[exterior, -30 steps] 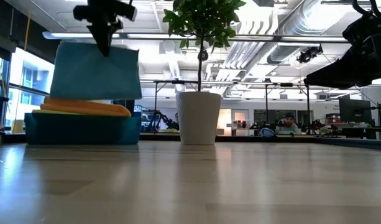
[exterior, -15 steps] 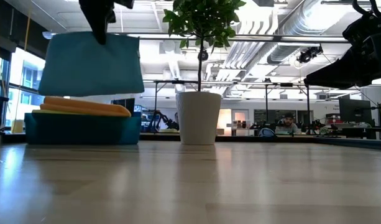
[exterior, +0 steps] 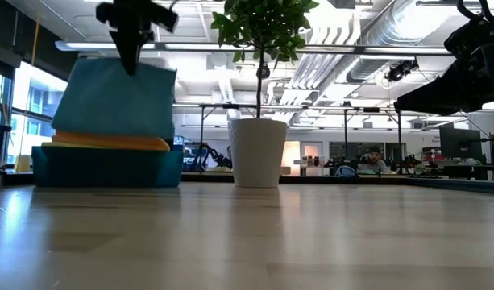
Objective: Fold microfiber towels
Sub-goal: Put the blue towel into the blue bin, then return to Home Position
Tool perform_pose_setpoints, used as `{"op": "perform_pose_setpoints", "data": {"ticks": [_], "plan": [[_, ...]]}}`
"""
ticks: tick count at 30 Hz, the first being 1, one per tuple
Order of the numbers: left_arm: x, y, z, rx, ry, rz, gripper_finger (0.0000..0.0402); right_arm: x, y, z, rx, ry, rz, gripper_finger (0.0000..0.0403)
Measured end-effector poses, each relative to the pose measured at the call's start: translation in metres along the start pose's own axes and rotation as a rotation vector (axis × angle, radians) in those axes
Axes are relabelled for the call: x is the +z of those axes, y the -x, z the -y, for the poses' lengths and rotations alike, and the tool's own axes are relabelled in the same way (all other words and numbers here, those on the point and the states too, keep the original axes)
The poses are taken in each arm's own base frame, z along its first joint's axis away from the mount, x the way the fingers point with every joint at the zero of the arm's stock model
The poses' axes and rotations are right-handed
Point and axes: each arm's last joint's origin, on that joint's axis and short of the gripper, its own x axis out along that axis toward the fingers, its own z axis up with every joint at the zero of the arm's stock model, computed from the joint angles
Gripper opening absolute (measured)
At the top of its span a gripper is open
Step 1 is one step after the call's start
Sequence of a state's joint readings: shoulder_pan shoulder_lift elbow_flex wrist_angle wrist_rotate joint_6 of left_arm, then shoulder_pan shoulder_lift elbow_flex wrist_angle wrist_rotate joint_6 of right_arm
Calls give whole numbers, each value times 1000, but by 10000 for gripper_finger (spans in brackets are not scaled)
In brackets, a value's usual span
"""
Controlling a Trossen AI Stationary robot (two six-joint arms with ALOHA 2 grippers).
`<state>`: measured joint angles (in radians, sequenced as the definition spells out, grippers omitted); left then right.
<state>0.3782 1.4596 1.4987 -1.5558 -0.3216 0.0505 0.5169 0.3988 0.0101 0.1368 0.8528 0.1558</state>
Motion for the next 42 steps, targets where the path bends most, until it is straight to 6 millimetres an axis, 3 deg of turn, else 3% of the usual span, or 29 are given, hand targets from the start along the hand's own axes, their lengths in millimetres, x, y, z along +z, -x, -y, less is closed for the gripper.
{"op": "perform_pose_setpoints", "data": {"ticks": [8,18,31,37,42], "plan": [[5,-32,-25,47,104,-128,1,0,0,0,-1,2,-2,149],[4,-40,-48,93,216,-113,7,0,0,0,-1,4,-4,149],[0,-42,-58,166,453,-124,144,0,0,0,-1,4,-3,149],[-10,-20,-52,49,488,-5,150,0,0,0,0,5,-4,149],[-28,16,-41,61,571,240,150,0,0,0,-1,4,-4,149]]}}
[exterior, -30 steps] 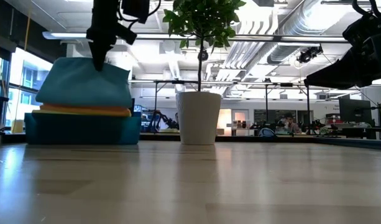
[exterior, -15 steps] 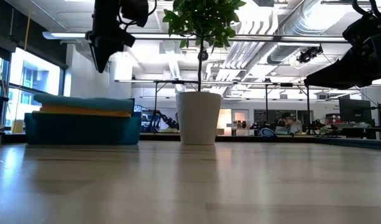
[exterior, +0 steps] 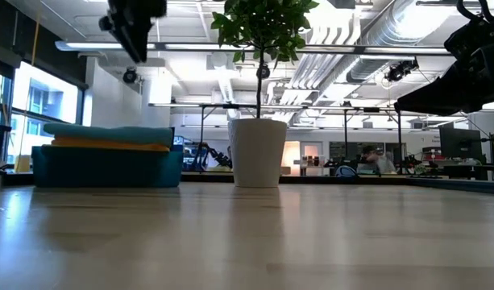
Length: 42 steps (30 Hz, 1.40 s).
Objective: Fold microfiber towels
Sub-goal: Return to Home Position
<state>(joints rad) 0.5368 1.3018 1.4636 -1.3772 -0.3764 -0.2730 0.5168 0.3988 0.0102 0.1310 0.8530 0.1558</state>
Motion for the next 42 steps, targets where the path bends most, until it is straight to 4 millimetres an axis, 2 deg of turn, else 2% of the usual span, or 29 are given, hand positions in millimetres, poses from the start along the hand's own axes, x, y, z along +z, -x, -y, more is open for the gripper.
{"op": "perform_pose_setpoints", "data": {"ticks": [4,9,16,20,25,34,42], "plan": [[-16,20,5,13,48,188,151,0,0,0,0,0,0,149],[-43,22,13,46,150,359,152,0,0,0,0,0,0,149],[-77,-6,36,-18,116,493,152,0,0,0,0,0,0,149],[-91,-21,41,-59,185,612,152,0,0,0,0,0,0,149],[-106,-38,49,-152,136,726,152,0,0,0,0,2,-2,149],[-131,-72,60,-399,88,769,152,-1,0,0,-1,6,-5,149],[-137,-80,66,-537,-18,752,152,-1,0,0,0,6,-5,149]]}}
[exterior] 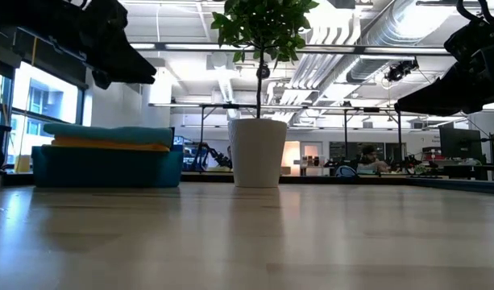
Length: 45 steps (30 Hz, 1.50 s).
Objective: Fold microfiber towels
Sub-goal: Return to Home Position
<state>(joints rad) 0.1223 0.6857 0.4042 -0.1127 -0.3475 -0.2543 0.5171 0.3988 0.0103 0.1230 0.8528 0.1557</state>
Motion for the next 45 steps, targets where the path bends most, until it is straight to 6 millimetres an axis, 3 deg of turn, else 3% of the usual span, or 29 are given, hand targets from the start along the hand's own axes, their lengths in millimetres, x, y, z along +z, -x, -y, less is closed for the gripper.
{"op": "perform_pose_setpoints", "data": {"ticks": [16,29,45], "plan": [[1,2,0,-24,9,11,152,0,0,0,0,0,0,149],[18,42,-10,-37,-270,243,152,-1,0,0,-1,6,-5,149],[23,83,-24,-113,-173,487,152,-1,0,0,-1,8,-7,149]]}}
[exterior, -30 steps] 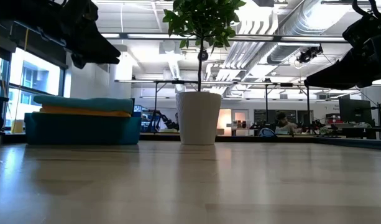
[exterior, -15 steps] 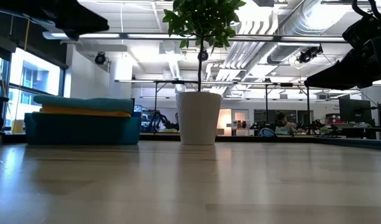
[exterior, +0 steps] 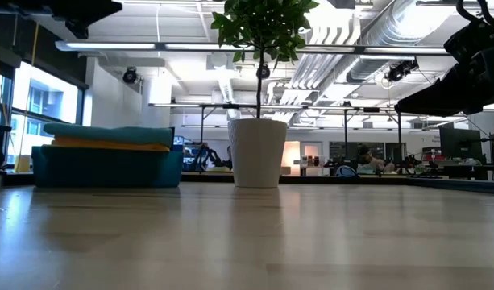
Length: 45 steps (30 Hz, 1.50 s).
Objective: Fold microfiber towels
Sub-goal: Return to Home Position
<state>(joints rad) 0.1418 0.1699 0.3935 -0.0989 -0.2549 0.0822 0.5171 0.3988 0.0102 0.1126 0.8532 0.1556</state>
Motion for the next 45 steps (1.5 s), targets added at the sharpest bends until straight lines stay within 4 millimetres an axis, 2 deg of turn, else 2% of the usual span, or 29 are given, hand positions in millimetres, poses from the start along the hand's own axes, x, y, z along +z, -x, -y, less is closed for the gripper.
{"op": "perform_pose_setpoints", "data": {"ticks": [7,13,16,22,27,45], "plan": [[-27,9,-2,-69,43,91,152,0,0,0,0,0,0,149],[-56,1,-2,-26,116,122,152,-1,0,0,-1,4,-4,149],[-75,-2,-1,-22,166,70,152,-1,0,0,-1,6,-6,149],[-98,-5,0,-19,248,-17,152,-1,0,0,-1,7,-6,149],[-106,-4,1,-13,261,-97,152,-1,0,0,-1,9,-8,149],[-105,-5,1,-14,262,-93,152,-1,0,0,-1,9,-8,149]]}}
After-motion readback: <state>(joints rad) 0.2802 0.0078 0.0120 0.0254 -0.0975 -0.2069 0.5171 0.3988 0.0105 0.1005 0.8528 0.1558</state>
